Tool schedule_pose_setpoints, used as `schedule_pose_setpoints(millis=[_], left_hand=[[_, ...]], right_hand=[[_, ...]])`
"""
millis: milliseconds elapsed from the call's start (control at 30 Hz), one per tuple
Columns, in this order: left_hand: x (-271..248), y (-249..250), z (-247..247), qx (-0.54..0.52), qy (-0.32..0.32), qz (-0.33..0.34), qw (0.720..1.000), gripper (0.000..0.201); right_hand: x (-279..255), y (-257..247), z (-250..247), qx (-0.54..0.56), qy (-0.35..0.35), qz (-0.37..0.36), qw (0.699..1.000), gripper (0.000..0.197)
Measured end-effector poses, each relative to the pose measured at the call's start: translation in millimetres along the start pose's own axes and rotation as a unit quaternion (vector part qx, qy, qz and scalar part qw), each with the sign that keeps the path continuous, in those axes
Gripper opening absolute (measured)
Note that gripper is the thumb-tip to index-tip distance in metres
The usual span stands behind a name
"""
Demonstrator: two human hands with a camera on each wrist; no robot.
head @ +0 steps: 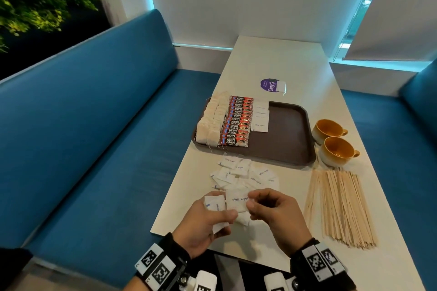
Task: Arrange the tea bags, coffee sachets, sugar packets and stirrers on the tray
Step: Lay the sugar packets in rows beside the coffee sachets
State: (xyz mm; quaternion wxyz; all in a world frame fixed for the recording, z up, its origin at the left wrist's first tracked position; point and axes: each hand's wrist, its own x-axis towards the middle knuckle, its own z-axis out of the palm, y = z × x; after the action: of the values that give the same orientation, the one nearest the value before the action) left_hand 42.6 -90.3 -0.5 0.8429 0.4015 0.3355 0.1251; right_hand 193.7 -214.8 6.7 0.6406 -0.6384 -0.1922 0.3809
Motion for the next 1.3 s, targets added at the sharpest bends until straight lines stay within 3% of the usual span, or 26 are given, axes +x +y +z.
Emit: schedule_pose_setpoints(millis=[167, 367, 667, 800, 933, 1133, 1300], left_hand=[[3.1, -1.7, 2.9, -0.023, 0.034, -0.002, 0.999, 0.039], [3.9, -1.4, 3.6, -0.018, 0.047, -0.006, 0.999, 0.028], [10.1, -10.8, 9.4, -0.038, 0.035, -0.025, 0.998, 0.03], [17.4, -9.2, -8.2, -0.118, 0.012, -0.018, 0.993, 0.047], [25.0, -8.3, -26.1, -0.079, 0.019, -0.009, 0.997, 0.044], [35.9, 3.0, -28.5, -0.001, 0.043, -0.037, 0.998, 0.033], [42.5, 7.8, -28.0, 0.013, 0.048, -0.057, 0.997, 0.031]], right_hand=[[0.2, -2.9, -5.0, 0.006, -0.002, -0.009, 1.0, 0.024], [1.5, 1.0, -12.6, 0.01, 0.005, -0.011, 1.0, 0.031], [4.1, 17.1, -24.4, 0.019, 0.032, 0.013, 0.999, 0.026], [8.7, 14.7, -27.0, 0.021, 0.034, -0.001, 0.999, 0.026], [17.1, 10.3, -29.8, 0.008, 0.038, -0.014, 0.999, 0.026], [63.7, -26.6, -40.0, -0.051, 0.067, -0.044, 0.995, 0.023], [139.4, -55.4, -58.1, -0.033, 0.099, -0.012, 0.994, 0.023]])
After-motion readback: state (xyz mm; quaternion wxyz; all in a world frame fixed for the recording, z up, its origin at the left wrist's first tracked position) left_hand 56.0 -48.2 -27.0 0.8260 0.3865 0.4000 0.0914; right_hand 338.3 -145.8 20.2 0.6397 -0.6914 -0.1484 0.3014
